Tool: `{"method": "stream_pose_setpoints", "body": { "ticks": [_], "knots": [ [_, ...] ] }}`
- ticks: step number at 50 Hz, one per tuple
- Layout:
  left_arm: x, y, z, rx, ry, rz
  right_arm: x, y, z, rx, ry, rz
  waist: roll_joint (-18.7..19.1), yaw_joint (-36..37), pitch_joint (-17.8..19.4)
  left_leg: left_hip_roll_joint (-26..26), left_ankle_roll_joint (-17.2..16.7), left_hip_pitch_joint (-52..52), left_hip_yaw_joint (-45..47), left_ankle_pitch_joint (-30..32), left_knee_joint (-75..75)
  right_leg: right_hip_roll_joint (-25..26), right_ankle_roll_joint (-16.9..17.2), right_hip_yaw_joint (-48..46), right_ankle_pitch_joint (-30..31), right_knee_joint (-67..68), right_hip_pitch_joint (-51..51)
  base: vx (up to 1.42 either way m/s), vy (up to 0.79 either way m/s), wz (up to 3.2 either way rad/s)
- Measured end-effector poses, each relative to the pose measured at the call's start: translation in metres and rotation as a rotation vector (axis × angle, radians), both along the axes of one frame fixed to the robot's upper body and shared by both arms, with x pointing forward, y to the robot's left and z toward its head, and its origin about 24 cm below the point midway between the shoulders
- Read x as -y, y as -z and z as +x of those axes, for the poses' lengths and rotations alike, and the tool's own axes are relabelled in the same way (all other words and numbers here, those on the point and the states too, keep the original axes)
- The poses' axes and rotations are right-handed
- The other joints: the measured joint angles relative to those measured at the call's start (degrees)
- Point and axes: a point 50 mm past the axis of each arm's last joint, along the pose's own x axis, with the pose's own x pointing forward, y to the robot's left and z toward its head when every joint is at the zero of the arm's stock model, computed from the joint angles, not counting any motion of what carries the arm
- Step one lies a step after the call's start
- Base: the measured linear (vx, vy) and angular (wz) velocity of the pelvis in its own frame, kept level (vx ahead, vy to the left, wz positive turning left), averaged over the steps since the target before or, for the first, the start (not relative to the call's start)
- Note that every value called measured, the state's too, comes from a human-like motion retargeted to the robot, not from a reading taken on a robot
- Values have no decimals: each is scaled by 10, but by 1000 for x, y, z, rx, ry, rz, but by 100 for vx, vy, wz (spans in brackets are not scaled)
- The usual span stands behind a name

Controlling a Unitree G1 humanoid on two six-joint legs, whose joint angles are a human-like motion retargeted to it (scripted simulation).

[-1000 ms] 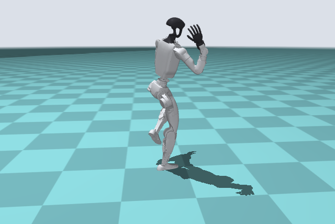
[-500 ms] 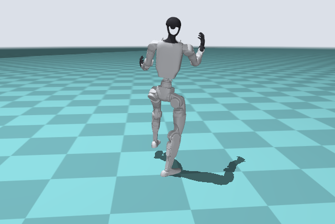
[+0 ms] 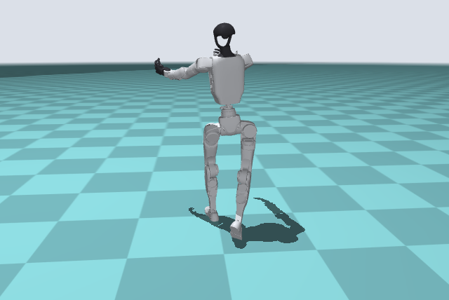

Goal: Kungfu

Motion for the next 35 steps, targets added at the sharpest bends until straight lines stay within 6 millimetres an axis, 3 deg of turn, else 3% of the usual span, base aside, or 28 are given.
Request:
{"method": "stream_pose_setpoints", "body": {
  "ticks": [3,5,8,12,14,16,18,21,23,24,25,28,32,35],
  "knots": [
    [10,11,2,1,63,-62,16,7,-5,8,19,-20,22,-34,0,-13,9,14,-57,-14,1,7,0,-20,-20,81,-24,47,-18,156],
    [22,30,1,-26,120,-98,29,24,-12,-14,32,-41,25,-50,-3,-35,23,32,-80,-23,-3,-4,0,-8,-34,115,-38,56,6,138],
    [53,82,-7,-145,224,-154,50,73,-29,-123,63,-103,19,-68,-4,-88,51,79,-94,-32,-19,-16,0,66,-78,117,-51,53,18,125],
    [110,170,-41,-376,381,-259,71,167,-75,-413,119,-204,-6,-114,9,-175,84,148,-121,-27,-63,-59,-17,139,-132,23,-88,40,4,126],
    [141,216,-72,-533,467,-330,75,227,-113,-661,159,-237,-22,-132,19,-202,93,174,-130,-32,-76,-84,-61,155,-141,-67,-115,26,-14,67],
    [171,257,-111,-726,578,-418,74,287,-165,-978,182,-267,-33,-154,36,-223,104,206,-137,-38,-90,-109,-104,157,-138,-159,-141,18,-19,47],
    [200,288,-154,-925,728,-538,73,337,-234,-1369,182,-304,-37,-183,57,-237,110,239,-150,-44,-101,-123,-137,151,-114,-238,-167,14,-20,50],
    [242,306,-205,-1099,916,-769,69,372,-354,-1964,148,-352,-35,-232,94,-242,113,280,-171,-52,-113,-126,-125,123,-46,-328,-219,6,-20,48],
    [271,304,-223,-1120,979,-918,63,373,-438,-2292,97,-363,-27,-252,114,-238,113,294,-177,-58,-117,-119,-104,115,-69,-354,-261,4,-18,13],
    [279,302,-225,-1122,1004,-974,61,368,-478,-2418,68,-359,-24,-261,120,-238,114,300,-179,-61,-119,-116,-113,113,-77,-348,-282,9,-22,7],
    [285,298,-225,-1122,1034,-1024,60,360,-517,-2529,38,-350,-20,-270,126,-239,116,305,-181,-63,-120,-113,-131,109,-78,-335,-303,9,-24,33],
    [294,280,-206,-1060,1232,-980,40,329,-608,-2726,-26,-290,-17,-309,140,-243,120,324,-208,-70,-121,-118,-133,90,-53,-280,-338,8,-32,65],
    [293,272,-198,-985,1434,-709,-4,272,-699,-2904,-65,-88,-14,-347,123,-238,120,325,-243,-88,-109,-91,-119,150,-5,-190,-390,14,-44,65],
    [298,266,-192,-914,1459,-580,-25,231,-738,-3010,-42,138,-9,-354,96,-239,119,321,-266,-101,-104,-87,-90,168,26,-155,-411,22,-47,59]
  ]
}}
